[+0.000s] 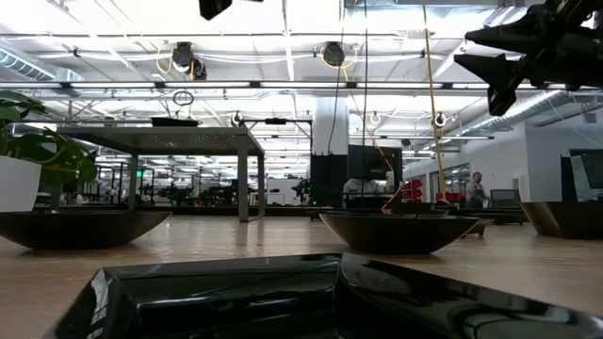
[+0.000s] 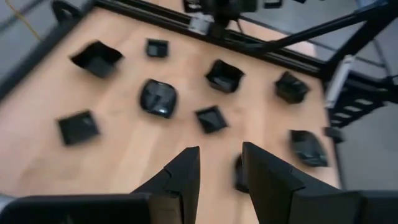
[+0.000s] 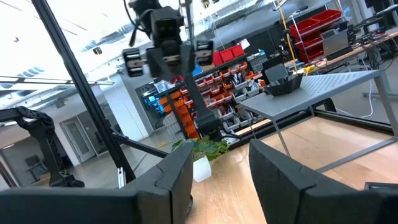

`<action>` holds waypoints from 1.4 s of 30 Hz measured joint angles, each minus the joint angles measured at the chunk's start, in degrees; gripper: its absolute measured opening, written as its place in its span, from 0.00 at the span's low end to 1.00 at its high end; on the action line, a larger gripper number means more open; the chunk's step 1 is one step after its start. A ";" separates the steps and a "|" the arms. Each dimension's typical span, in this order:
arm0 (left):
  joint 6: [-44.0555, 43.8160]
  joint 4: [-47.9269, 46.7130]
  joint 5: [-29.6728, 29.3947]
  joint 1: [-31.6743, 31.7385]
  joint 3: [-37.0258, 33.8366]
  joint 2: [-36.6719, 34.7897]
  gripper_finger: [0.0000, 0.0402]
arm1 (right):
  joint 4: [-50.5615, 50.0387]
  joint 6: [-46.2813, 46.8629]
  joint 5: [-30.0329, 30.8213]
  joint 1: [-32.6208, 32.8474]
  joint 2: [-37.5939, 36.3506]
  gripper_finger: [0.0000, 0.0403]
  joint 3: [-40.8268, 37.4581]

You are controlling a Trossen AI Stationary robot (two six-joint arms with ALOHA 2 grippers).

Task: Pick & Place Mini shaped plates
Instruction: Put the leaf-shaped plate on the shelf

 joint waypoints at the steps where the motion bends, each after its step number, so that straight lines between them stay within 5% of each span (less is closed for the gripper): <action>1: -1.60 0.00 0.00 -0.98 0.00 0.00 0.30 | 0.01 0.01 -0.02 0.00 0.00 0.36 0.01; 12: -12.45 0.25 -0.05 -10.36 0.00 1.43 0.30 | 0.01 -4.31 0.01 -0.01 0.00 0.36 0.02; 22: -12.13 -0.30 -3.80 -16.78 0.02 3.76 0.30 | 1.63 -4.25 1.51 0.00 0.00 0.36 0.00; 31: -11.96 -5.26 -11.38 -19.62 -0.09 3.93 0.30 | 12.62 11.25 1.56 -0.01 0.02 0.36 0.00; 42: -15.18 -7.10 -10.79 -21.64 -0.06 5.13 0.30 | 17.52 12.68 5.57 -0.01 0.00 0.36 0.00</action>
